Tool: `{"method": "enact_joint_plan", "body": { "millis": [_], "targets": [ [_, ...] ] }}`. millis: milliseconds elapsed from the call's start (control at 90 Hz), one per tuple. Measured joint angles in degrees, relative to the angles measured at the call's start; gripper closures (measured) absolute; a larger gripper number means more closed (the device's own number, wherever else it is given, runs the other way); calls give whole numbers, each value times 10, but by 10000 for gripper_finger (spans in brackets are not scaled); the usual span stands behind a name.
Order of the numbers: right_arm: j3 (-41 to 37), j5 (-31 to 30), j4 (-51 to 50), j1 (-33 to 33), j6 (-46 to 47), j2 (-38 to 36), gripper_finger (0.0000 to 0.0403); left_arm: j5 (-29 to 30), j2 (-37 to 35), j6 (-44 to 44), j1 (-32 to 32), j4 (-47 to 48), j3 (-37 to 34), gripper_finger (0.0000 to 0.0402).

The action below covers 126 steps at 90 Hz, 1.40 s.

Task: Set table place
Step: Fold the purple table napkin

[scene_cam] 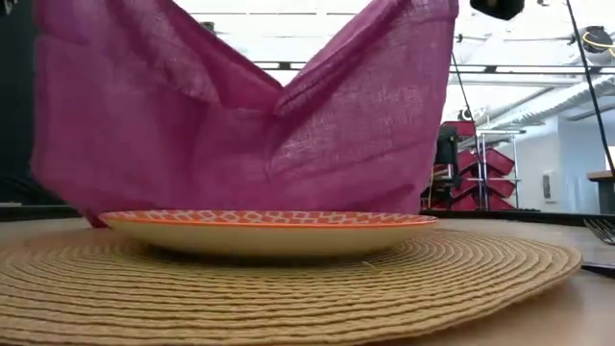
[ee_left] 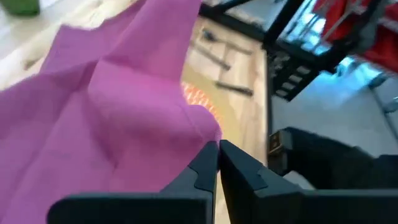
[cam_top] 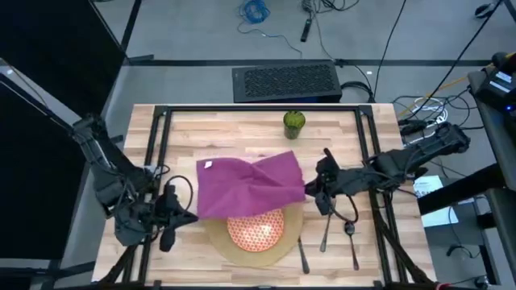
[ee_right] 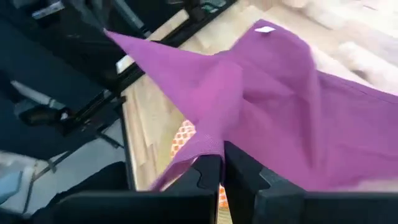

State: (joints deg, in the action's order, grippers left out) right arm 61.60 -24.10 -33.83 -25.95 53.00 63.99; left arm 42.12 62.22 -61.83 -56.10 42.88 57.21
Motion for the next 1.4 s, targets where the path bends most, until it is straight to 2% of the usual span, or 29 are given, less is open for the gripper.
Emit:
{"method": "enact_joint_plan", "body": {
  "millis": [89, 200, 300, 400, 633, 867, 1022, 1267, 1400],
  "targets": [
    [0, -44, -57, -15, 43, -12, 403, 19, 11, -46, -10, 53, 0, 402],
    [0, -70, -140, -2, 81, -17, 403, 23, 18, -133, -14, 171, -8, 402],
    [0, -68, -179, 27, 80, -17, 403, 27, 15, -197, -10, 234, -41, 402],
    [0, -46, -187, 68, 52, -12, 403, 28, 7, -219, 2, 233, -77, 402],
    [0, 56, -150, 191, -64, 24, 403, 30, 3, -214, 37, 211, -118, 402],
    [0, 135, -103, 292, -156, 78, 403, 37, 3, -173, 82, 209, -136, 402],
    [0, 178, -94, 340, -191, 116, 403, 33, 3, -150, 138, 196, -171, 402],
    [0, 223, -79, 409, -233, 157, 403, 23, 3, -35, 216, 122, -197, 402],
    [0, 247, -87, 435, -251, 169, 403, 4, 3, -2, 252, 101, -203, 402]
  ]
}}
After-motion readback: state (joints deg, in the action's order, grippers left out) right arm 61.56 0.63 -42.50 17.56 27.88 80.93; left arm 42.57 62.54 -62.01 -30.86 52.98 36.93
